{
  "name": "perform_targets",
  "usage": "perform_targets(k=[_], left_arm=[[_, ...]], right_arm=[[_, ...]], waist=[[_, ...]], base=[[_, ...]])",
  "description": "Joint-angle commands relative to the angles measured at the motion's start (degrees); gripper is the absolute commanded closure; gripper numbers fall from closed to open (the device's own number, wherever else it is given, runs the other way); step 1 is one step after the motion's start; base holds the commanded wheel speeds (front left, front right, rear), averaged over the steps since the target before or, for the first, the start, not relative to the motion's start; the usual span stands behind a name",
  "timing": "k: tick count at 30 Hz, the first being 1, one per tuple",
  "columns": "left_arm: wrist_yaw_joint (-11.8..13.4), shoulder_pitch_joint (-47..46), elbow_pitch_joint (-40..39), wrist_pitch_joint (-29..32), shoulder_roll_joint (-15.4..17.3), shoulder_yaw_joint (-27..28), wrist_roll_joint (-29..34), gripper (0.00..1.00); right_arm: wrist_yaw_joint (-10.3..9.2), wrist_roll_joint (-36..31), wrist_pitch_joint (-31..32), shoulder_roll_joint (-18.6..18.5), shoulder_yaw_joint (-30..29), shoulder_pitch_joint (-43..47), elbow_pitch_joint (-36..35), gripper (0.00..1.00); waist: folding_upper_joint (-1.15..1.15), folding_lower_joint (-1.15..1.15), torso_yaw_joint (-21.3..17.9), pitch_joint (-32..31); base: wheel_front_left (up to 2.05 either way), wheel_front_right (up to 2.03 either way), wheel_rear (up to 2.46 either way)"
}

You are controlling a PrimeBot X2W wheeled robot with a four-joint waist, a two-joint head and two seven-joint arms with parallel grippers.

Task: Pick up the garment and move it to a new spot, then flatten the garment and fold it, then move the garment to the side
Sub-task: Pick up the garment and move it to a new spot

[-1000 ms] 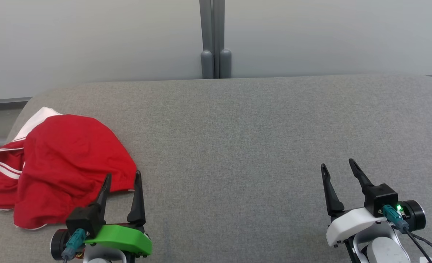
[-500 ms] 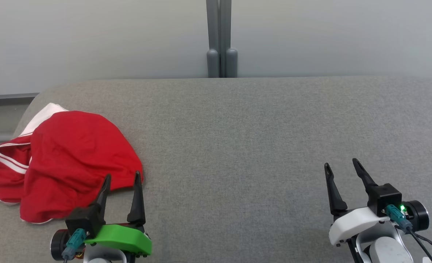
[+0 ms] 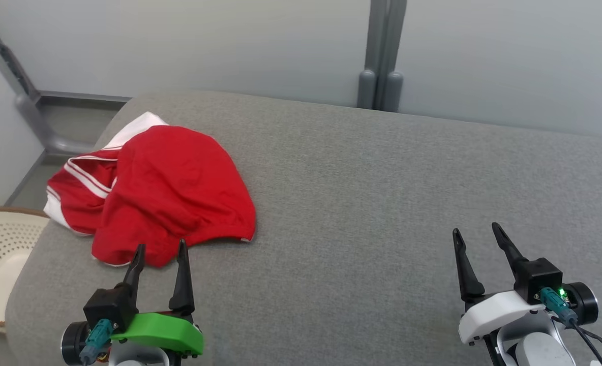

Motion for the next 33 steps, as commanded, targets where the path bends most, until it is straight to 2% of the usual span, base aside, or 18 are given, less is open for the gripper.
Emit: perform_targets(k=[1, 7, 15, 26, 33], left_arm=[[0.11, 0.42, 0.12, -0.02, 0.35, 0.14, 0.41, 0.00], [0.12, 0.82, 0.12, -0.01, 0.34, 1.27, 1.09, 0.00], [-0.27, 0.78, 0.10, -0.01, 0.32, 1.97, 1.98, 0.00], [0.61, 1.53, -1.48, -0.01, 0.32, 3.46, 1.48, 0.00], [0.02, 1.18, -0.73, -0.01, 0.32, 3.30, 2.22, 0.00]], right_arm=[[-0.04, 0.54, -0.18, -0.19, -0.25, 0.80, -0.14, 0.00], [-0.04, 0.80, -0.18, -0.20, -0.08, 0.41, -0.25, 0.00], [-0.04, 1.51, -0.18, -0.20, 0.26, 0.86, -0.08, 0.00], [-0.04, 0.74, -0.18, -0.20, 1.84, -1.55, 0.77, 0.00], [-0.04, 0.80, -0.18, -0.21, 1.51, -0.93, 0.94, 0.00]], waist=[[0.00, 0.00, 5.45, -0.26], [0.00, 0.00, 10.60, -0.39], [0.00, 0.00, 15.63, -0.24], [0.00, 0.00, 16.51, 1.18], [0.00, 0.00, 16.31, 1.11]], base=[[0.00, 0.00, 0.00], [0.00, 0.00, 0.00], [0.00, 0.00, 0.00], [0.00, 0.00, 0.00], [0.00, 0.00, 0.00]])
